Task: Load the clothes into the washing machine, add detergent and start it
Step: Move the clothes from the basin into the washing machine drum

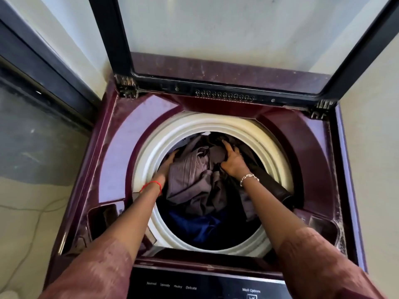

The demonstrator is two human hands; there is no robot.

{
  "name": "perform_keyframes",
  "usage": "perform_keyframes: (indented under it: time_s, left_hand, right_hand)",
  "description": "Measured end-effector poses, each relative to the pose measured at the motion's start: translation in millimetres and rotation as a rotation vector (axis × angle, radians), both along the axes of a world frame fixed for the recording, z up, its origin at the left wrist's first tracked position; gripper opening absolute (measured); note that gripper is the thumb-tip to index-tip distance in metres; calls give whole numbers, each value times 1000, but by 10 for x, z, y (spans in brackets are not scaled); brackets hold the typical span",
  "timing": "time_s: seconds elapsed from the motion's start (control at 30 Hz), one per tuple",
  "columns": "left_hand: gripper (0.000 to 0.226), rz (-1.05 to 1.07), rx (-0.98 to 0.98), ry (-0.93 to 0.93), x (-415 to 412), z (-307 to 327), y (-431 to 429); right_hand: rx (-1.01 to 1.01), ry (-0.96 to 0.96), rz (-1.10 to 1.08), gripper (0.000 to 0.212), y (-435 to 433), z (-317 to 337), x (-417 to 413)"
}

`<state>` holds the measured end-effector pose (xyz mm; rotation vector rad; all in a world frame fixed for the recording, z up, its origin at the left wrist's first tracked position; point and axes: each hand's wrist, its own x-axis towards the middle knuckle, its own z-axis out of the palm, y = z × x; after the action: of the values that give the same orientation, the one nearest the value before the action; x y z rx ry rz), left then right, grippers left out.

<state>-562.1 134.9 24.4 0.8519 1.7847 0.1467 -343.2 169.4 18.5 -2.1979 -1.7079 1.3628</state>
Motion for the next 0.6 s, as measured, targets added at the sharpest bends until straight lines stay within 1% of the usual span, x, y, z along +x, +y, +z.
perform_keyframes:
  time_s: [0.03,0.07,0.13,0.17,0.23,0.27,0.3,0.33,0.37,0.43,0.47,0.5,0.57,0.6]
  left_hand:
    - [47,-43,87,-59,82,256,27]
    - [50,-144,109,-146,74,239,90]
    - [72,-288,201,-199,36,274,126]
    - [71,-343,166,-192,41,378,106]
    - [57,-451,153,-164,24,370,103]
    - [64,-555,150,-143,59,424,93]
    - [77,-655,115,-101,109,501,74]
    - [87,-743,102,-31,135,519,55]
    - [94,-846,84,50,184,572,21]
    - [100,-1012,57,254,314,626,-118]
    - [101,-1060,66,345,406,625,-211]
    - [102,-1080,52,426,493,586,-310]
    - [106,-1088,4,585,647,430,-529]
    - [107,-1100,-3,668,695,334,-613]
  right_hand:
    - [-16,7,-22,81,-1,41,38]
    - [-27,5,-45,82,-2,70,81]
    - [-76,-59,-84,84,-24,173,144]
    - [-124,-130,-96,85,-54,242,165]
    - [-228,-321,-71,83,-120,281,167]
    - [-300,-398,-42,85,-188,291,161]
    - [-385,-430,-24,89,-248,235,163]
    - [-430,-416,-6,93,-316,171,165]
    - [-461,-373,19,93,-371,87,165]
    - [-510,-312,135,90,-503,121,117]
    - [-520,-280,203,89,-539,127,92]
    - [-542,-239,222,89,-607,146,61]
    - [-582,-172,263,97,-735,124,-4]
    - [-579,-150,250,101,-791,61,-20]
